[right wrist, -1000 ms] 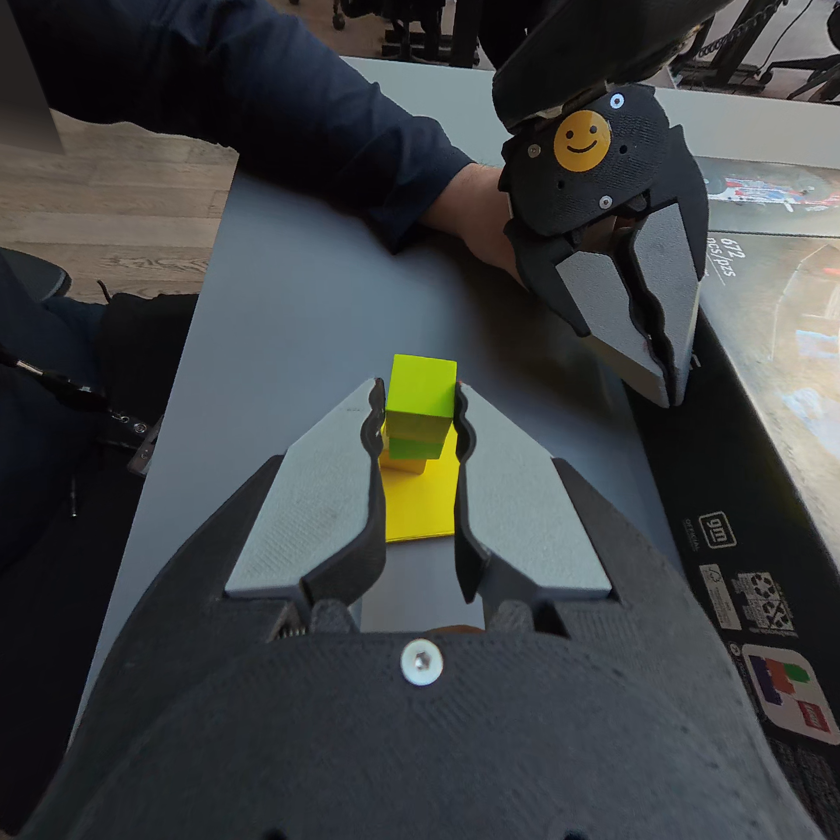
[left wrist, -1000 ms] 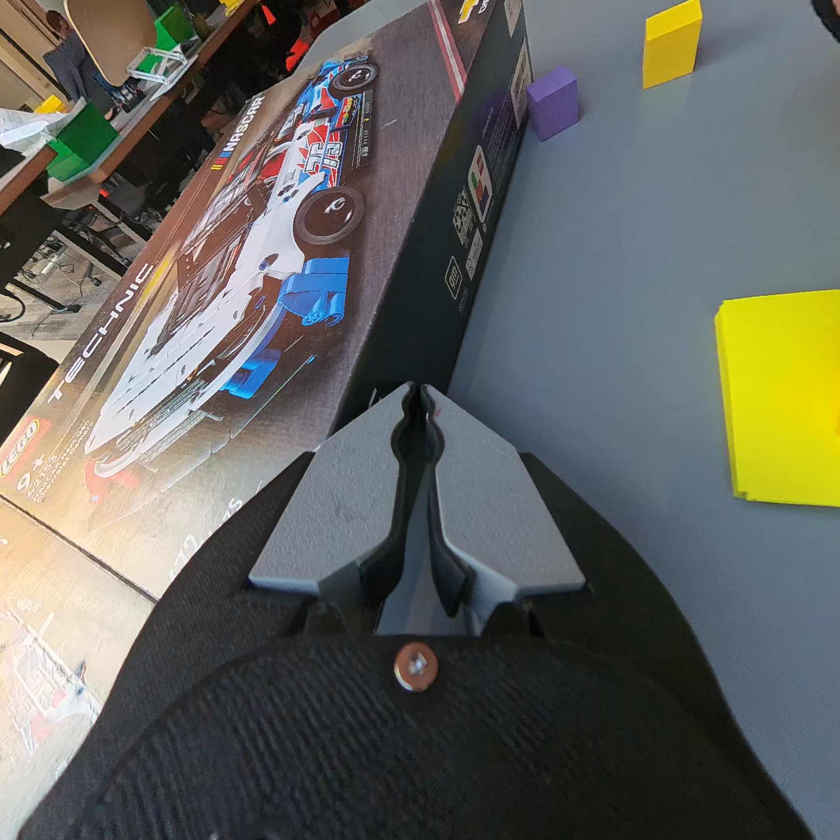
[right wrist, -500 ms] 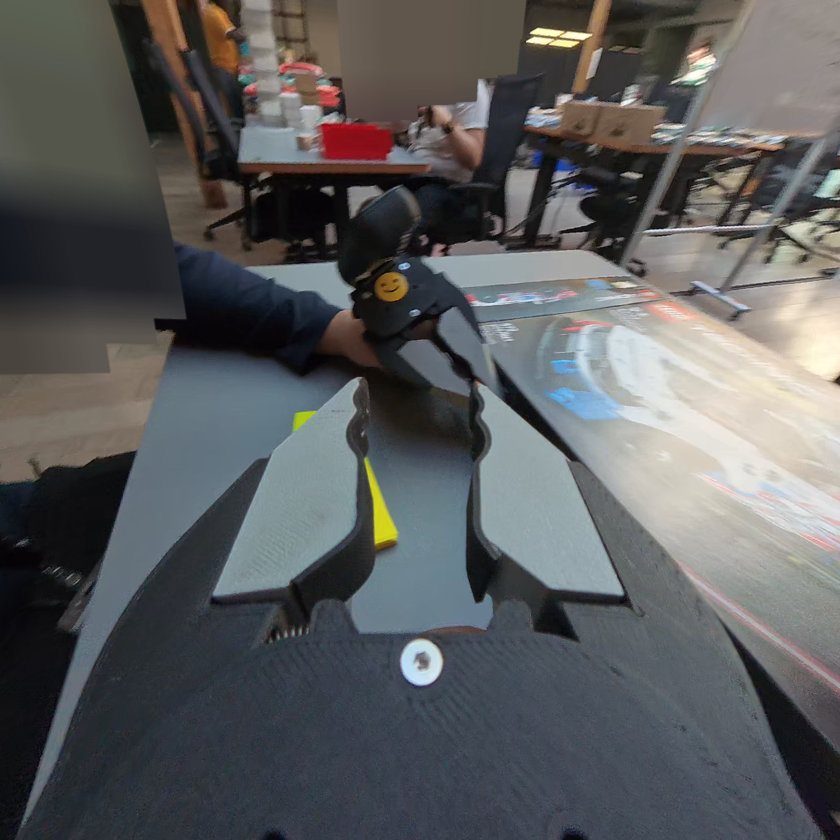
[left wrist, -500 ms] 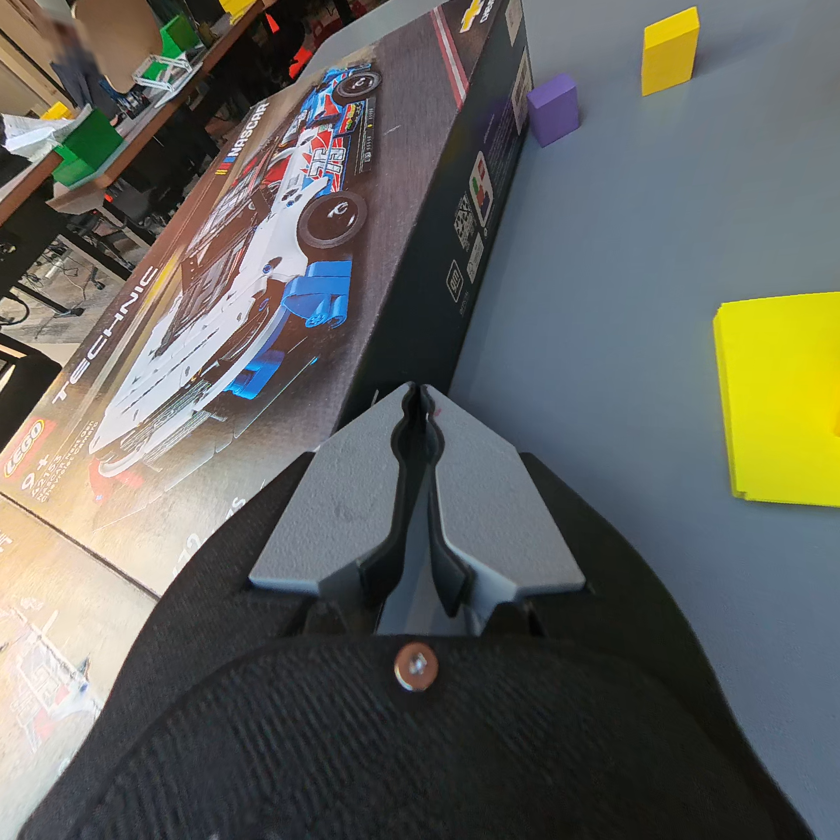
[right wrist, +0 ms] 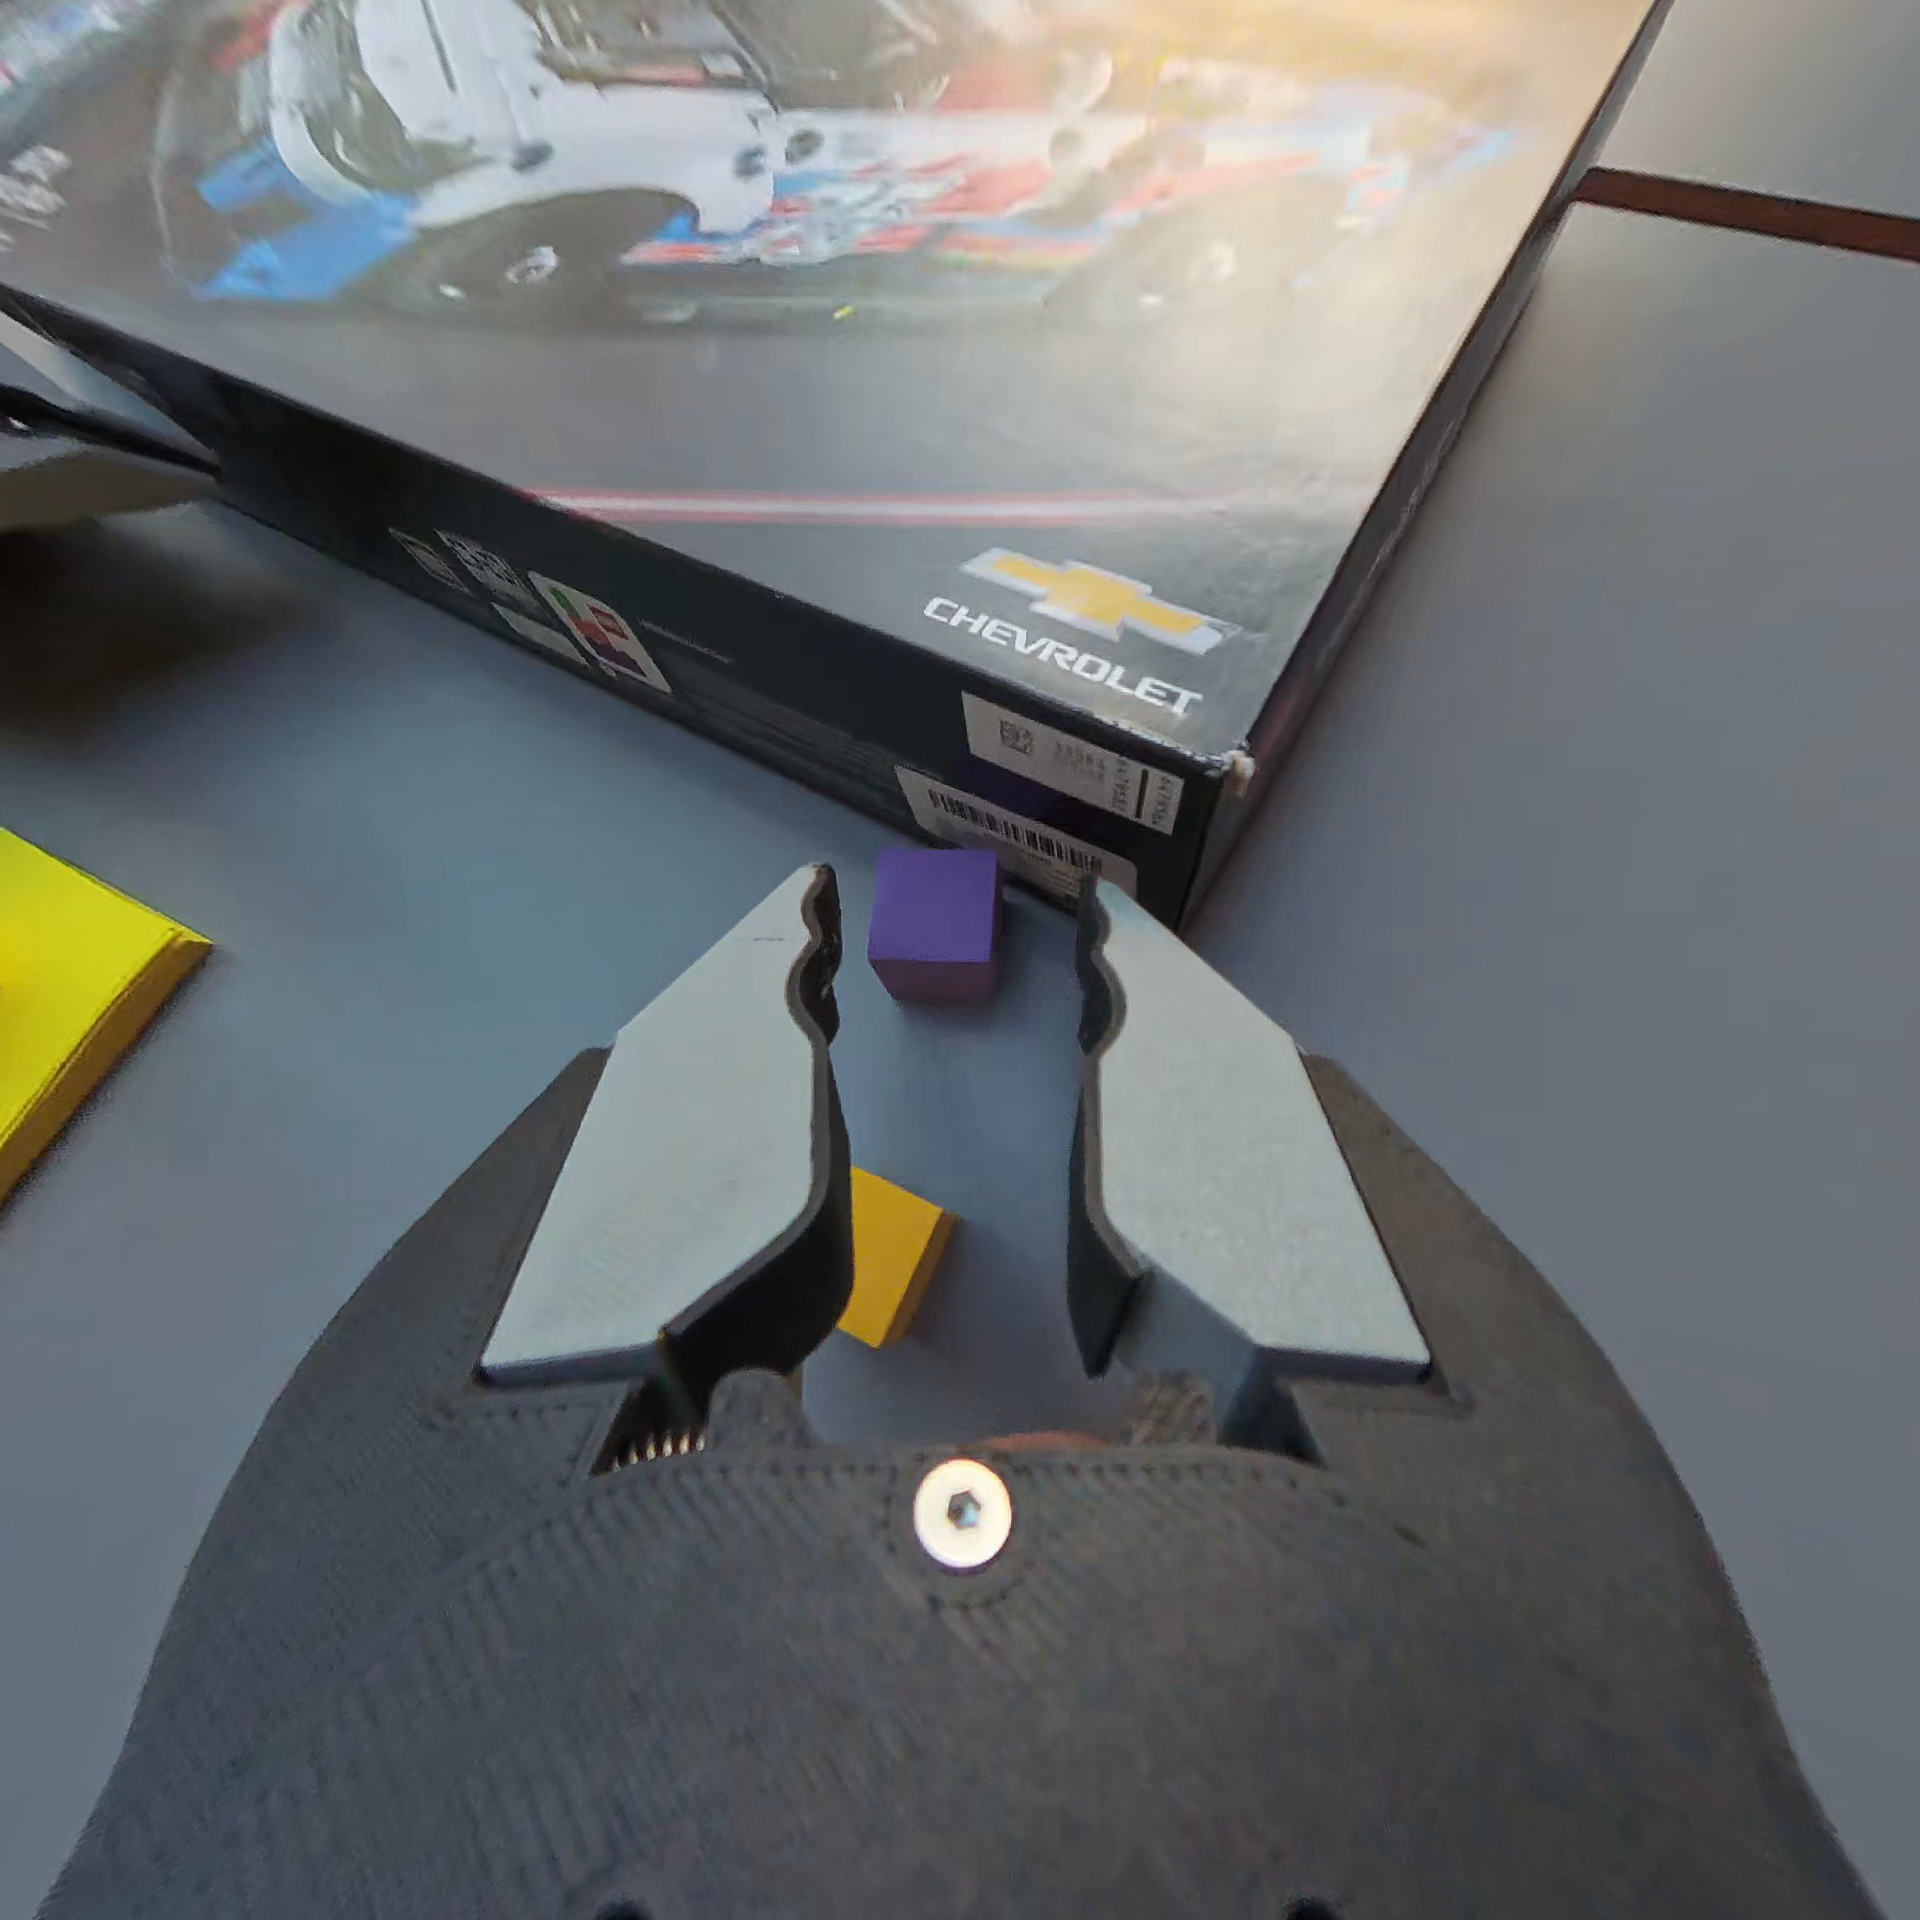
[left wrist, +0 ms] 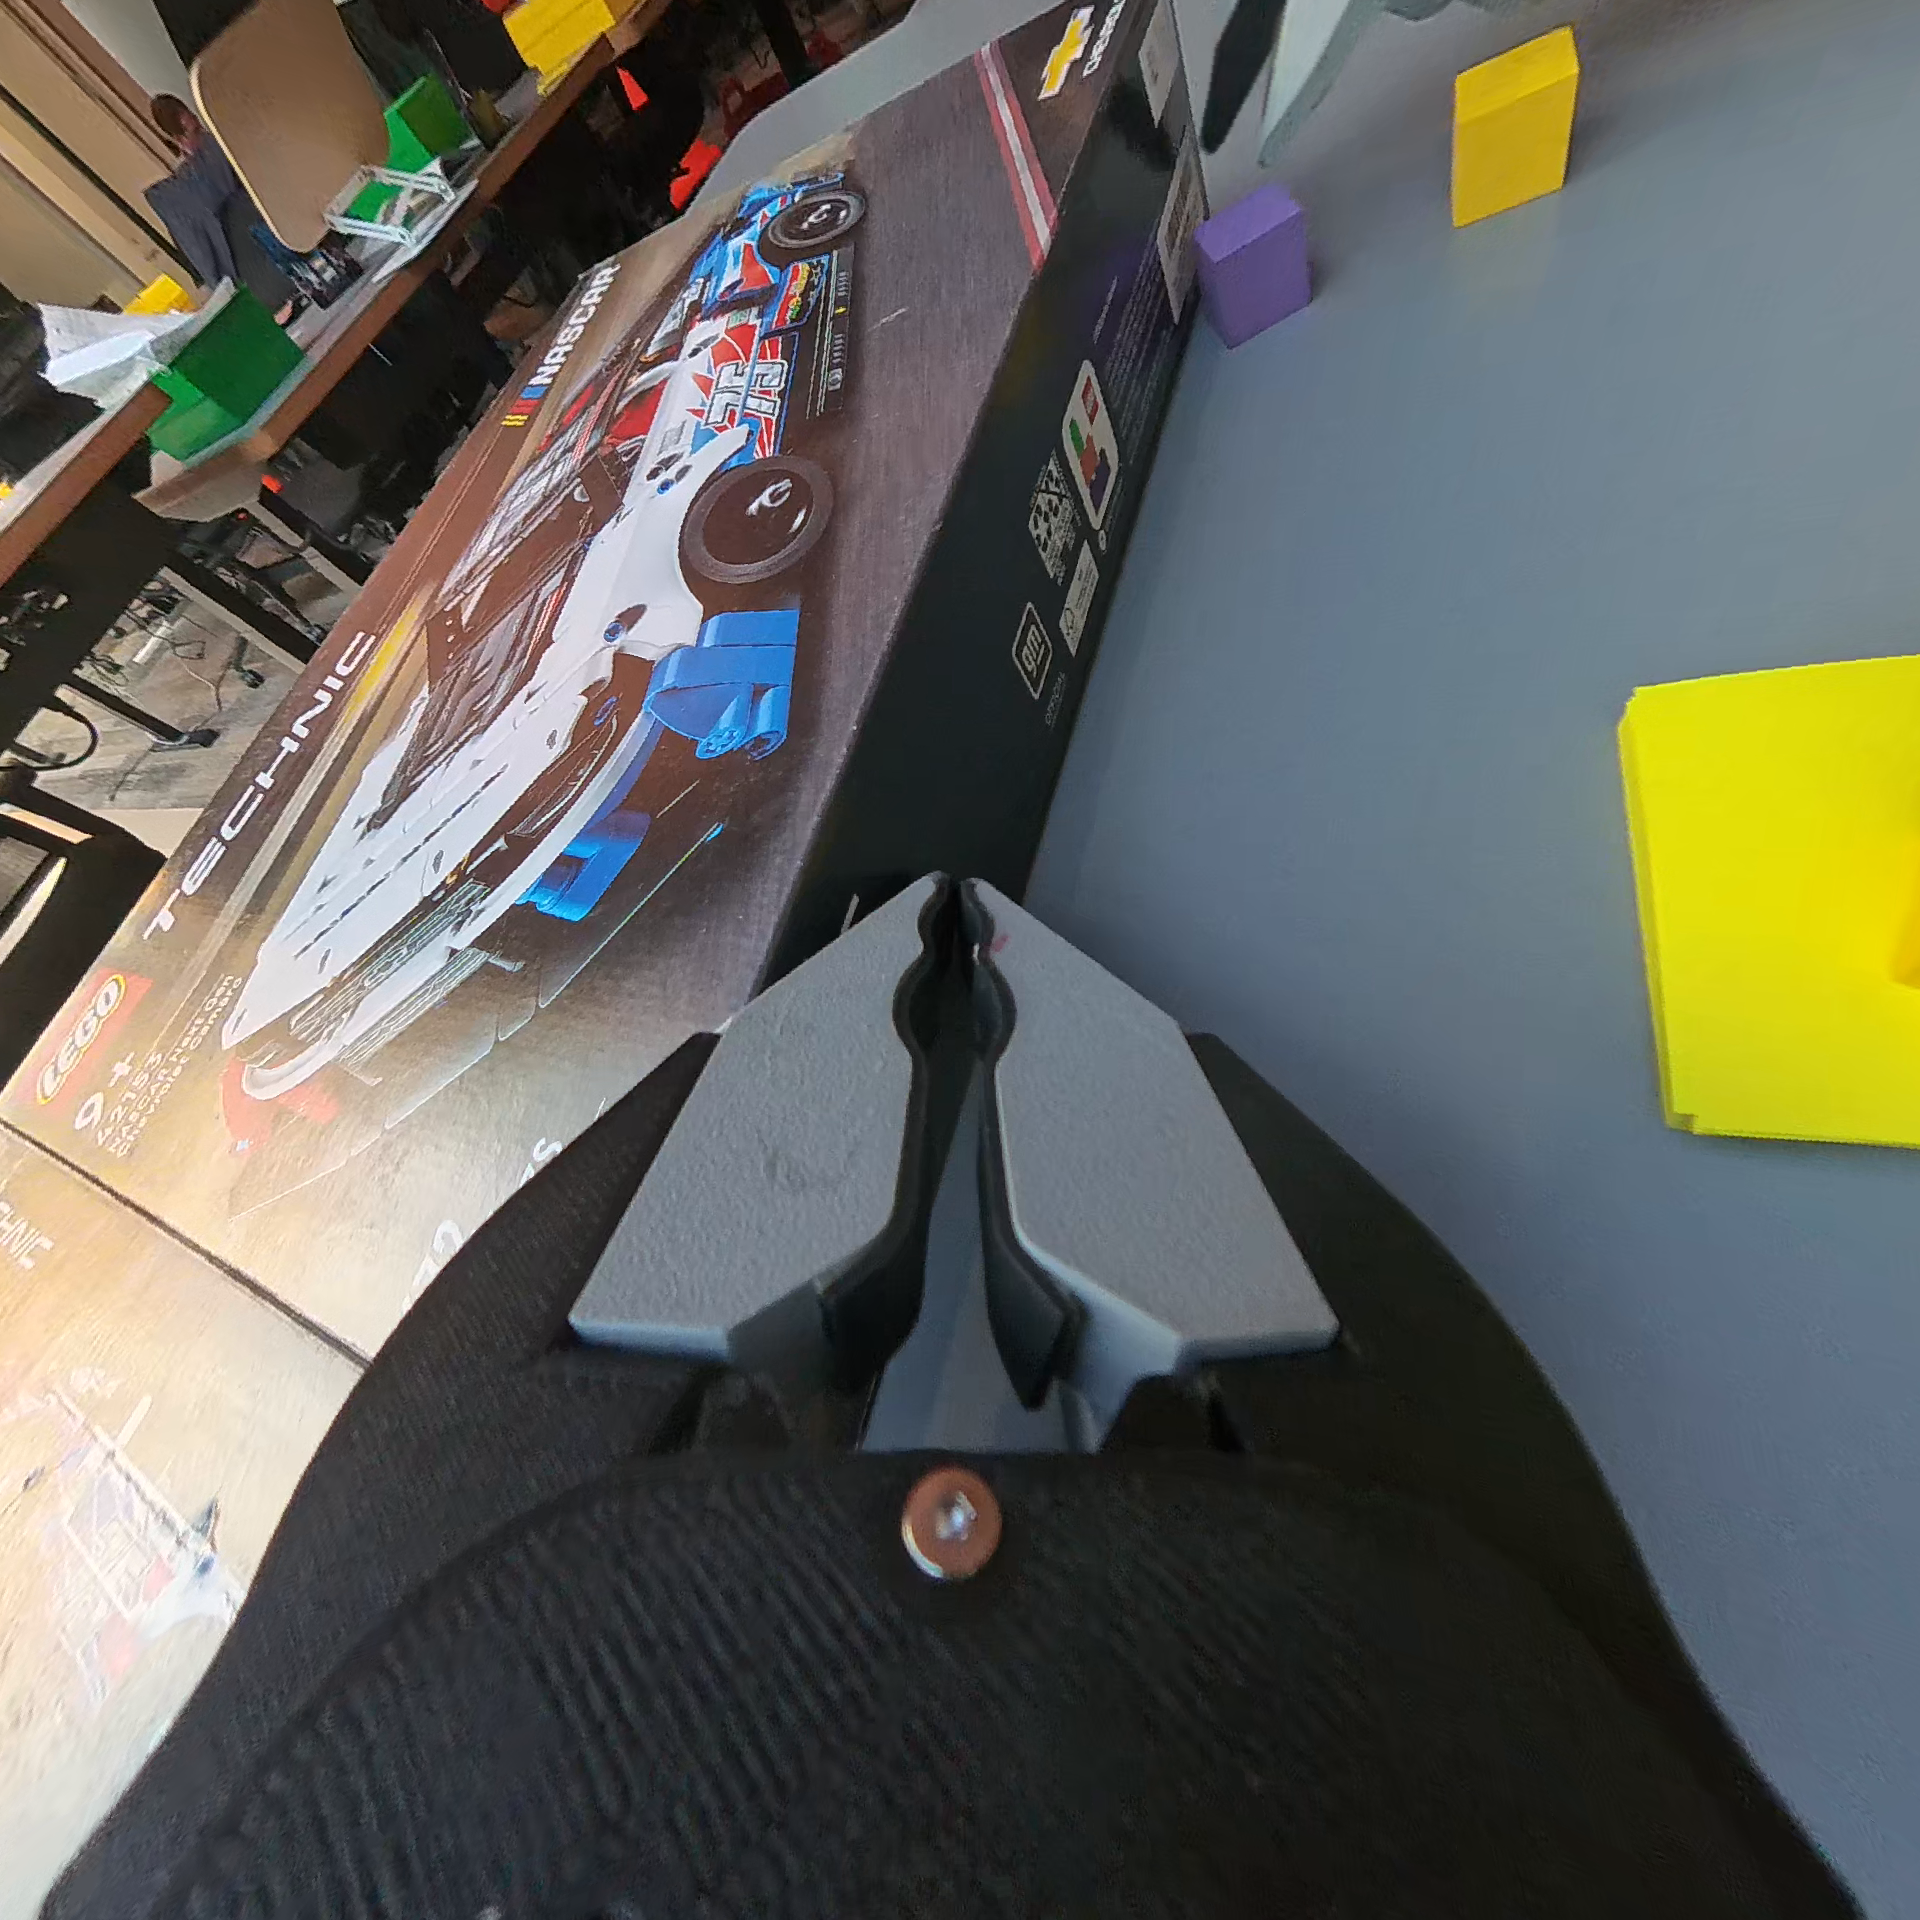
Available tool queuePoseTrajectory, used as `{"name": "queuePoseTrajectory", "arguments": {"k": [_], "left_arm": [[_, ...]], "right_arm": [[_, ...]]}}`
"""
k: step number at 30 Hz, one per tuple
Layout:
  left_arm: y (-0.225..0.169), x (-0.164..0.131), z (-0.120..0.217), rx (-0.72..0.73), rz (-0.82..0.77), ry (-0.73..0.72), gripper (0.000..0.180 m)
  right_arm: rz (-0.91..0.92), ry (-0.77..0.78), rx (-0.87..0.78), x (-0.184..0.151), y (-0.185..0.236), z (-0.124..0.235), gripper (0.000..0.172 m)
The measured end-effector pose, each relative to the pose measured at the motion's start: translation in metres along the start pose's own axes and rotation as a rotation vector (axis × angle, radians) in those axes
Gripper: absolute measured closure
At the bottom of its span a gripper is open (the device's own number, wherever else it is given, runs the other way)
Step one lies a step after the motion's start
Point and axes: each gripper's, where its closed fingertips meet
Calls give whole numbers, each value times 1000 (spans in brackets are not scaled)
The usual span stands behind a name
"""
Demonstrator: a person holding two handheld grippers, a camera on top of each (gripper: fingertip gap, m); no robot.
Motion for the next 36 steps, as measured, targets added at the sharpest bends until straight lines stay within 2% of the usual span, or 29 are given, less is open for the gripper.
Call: {"name": "queuePoseTrajectory", "arguments": {"k": [4, 9, 14, 18, 21, 31, 33, 36], "left_arm": [[-1, 0, 0, -4, -4, 2, 180], [-1, 0, 0, -6, -4, 3, 180], [-1, 0, 0, -5, -5, 3, 180], [-1, -1, -1, -5, -8, 7, 180], [-1, -1, -1, -5, -8, 8, 180], [-1, -2, -1, -9, 5, 16, 180], [-1, -2, -1, -7, 7, 14, 180], [0, -2, -1, -5, 8, 16, 180]], "right_arm": [[51, 78, -29, -13, 1, -10, 127], [61, 67, -32, -10, 3, -12, 136], [107, 55, -55, -6, 3, -12, 131], [87, 105, -52, -12, 9, -15, 133], [90, 139, -141, -13, 4, -15, 141], [174, 185, -191, -12, 9, -17, 148], [171, 117, -136, -2, 20, -15, 148], [165, -88, 145, 31, 72, -7, 148]]}}
Point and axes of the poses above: each gripper's, where its closed fingertips meet, z back along the fingers, x out of its top, y = z × x across the jaws, and after that the axes turned 7 degrees about -y, right-handed
